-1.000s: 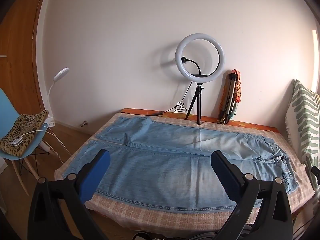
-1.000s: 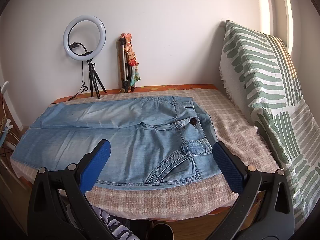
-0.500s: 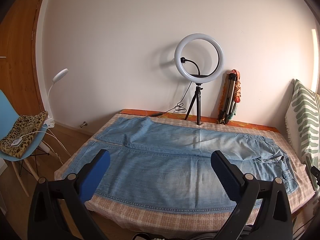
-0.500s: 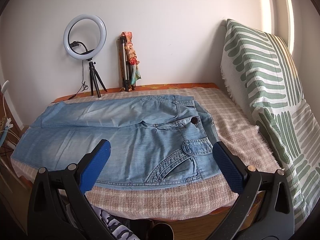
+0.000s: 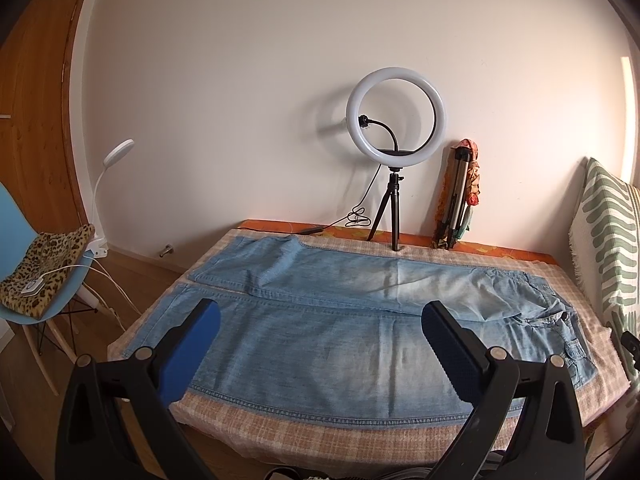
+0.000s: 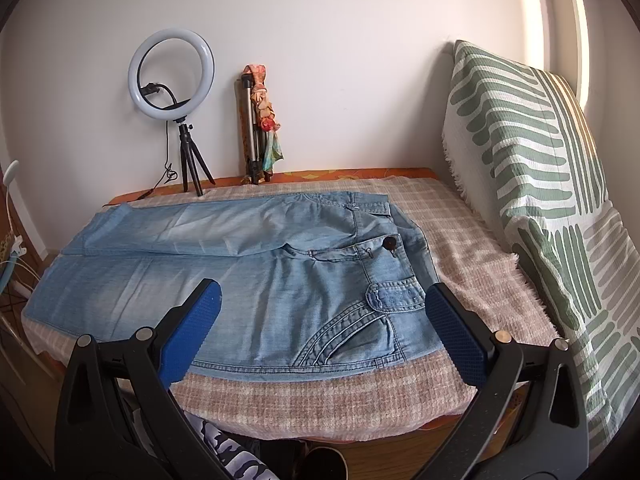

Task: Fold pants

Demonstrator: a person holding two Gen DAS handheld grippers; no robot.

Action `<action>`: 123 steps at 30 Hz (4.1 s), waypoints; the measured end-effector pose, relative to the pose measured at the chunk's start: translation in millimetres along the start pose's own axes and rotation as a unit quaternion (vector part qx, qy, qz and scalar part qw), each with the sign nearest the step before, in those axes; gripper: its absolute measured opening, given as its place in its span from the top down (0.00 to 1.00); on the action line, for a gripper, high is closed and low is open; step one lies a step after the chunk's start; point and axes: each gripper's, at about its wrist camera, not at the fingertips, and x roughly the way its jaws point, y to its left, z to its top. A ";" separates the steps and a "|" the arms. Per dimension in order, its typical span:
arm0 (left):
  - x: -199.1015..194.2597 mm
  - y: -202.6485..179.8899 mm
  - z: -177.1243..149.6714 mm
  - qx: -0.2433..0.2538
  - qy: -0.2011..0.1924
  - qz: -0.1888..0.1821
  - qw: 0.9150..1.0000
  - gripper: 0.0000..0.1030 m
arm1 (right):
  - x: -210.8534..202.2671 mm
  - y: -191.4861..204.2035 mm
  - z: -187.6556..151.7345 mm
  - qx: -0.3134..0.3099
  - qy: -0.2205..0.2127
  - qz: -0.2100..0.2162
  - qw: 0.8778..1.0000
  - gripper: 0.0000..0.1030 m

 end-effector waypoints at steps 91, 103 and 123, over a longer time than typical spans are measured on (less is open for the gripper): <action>469.4 168.1 80.5 -0.028 0.276 0.046 0.960 0.01 | 498.8 267.2 116.8 -0.274 0.241 0.275 0.890 0.10; 575.2 231.4 82.6 -0.123 0.291 0.009 0.949 0.13 | 512.9 280.8 110.1 -0.286 0.252 0.286 0.879 0.10; 622.2 230.2 69.0 -0.077 0.288 0.007 0.955 0.53 | 515.3 303.8 105.3 -0.316 0.242 0.288 0.871 0.24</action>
